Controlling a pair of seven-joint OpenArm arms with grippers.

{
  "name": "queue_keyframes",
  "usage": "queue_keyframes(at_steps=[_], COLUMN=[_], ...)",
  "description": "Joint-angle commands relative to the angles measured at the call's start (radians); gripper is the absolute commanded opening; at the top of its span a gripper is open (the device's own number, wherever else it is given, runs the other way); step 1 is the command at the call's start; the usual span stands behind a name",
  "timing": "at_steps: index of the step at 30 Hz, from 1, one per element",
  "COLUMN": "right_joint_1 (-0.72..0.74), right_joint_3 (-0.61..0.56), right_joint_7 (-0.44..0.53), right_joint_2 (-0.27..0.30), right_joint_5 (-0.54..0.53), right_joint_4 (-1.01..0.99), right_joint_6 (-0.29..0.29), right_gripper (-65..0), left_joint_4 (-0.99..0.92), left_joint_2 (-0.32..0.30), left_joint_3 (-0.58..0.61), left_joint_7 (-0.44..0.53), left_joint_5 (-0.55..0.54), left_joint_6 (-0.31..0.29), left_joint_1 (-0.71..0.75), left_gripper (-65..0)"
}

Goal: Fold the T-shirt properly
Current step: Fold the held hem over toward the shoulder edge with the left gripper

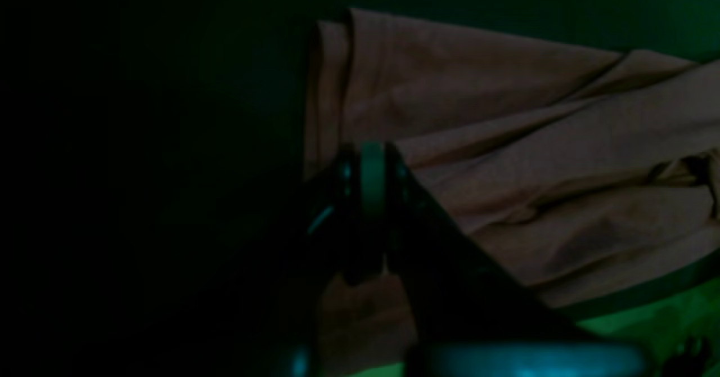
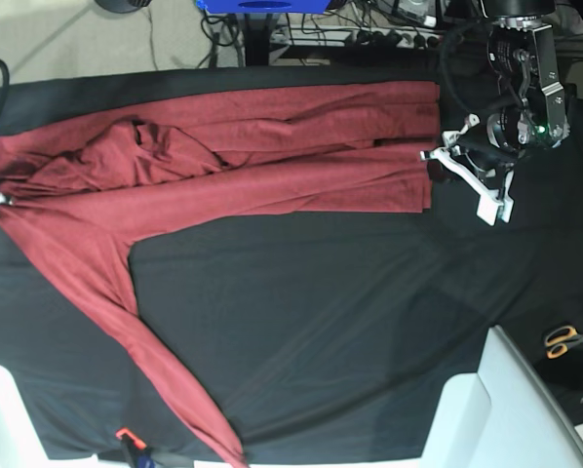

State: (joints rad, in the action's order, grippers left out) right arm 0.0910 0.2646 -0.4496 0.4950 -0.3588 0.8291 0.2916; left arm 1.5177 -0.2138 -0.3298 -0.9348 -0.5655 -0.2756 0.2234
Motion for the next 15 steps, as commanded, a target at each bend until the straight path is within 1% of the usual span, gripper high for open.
queue_keyframes(at_steps=[1, 5, 7, 8, 10, 13, 14, 15], right_joint_1=[0.019, 0.019, 0.019, 0.019, 0.019, 0.019, 0.019, 0.017], right_joint_3=[0.008, 0.008, 0.009, 0.009, 0.012, 0.074, 0.091, 0.108], right_joint_7=[0.016, 0.016, -0.007, -0.016, -0.021, -0.022, -0.024, -0.024], right_joint_2=[0.027, 0.021, 0.021, 0.021, 0.021, 0.012, 0.008, 0.006], right_joint_5=[-0.001, 0.001, 0.001, 0.001, 0.001, 0.001, 0.001, 0.001], right_joint_4=[0.011, 0.011, 0.011, 0.011, 0.011, 0.011, 0.011, 0.012], right_joint_6=[-0.005, -0.007, -0.007, -0.007, -0.007, -0.007, -0.007, -0.007], right_gripper=[-65.0, -65.0, -64.5, -63.3, -57.0, -43.1, -39.8, -36.9], left_joint_4=[0.008, 0.01, 0.01, 0.005, 0.004, 0.014, 0.019, 0.019], left_joint_2=[-0.016, -0.022, -0.019, -0.017, -0.017, -0.023, -0.023, -0.025], left_joint_3=[0.016, 0.067, 0.068, 0.068, 0.067, 0.061, 0.059, 0.059], left_joint_7=[0.012, 0.015, 0.015, 0.015, 0.015, 0.015, 0.015, 0.015], left_joint_5=[-0.009, -0.009, -0.009, -0.009, -0.009, -0.009, -0.009, -0.009], left_joint_6=[-0.001, -0.001, -0.001, -0.001, -0.001, 0.0, 0.0, 0.0], left_joint_1=[-0.008, -0.009, -0.02, -0.025, -0.029, -0.031, -0.031, -0.031], left_gripper=[-65.0, -65.0, -65.0, -65.0, -65.0, -65.0, -62.9, -55.0])
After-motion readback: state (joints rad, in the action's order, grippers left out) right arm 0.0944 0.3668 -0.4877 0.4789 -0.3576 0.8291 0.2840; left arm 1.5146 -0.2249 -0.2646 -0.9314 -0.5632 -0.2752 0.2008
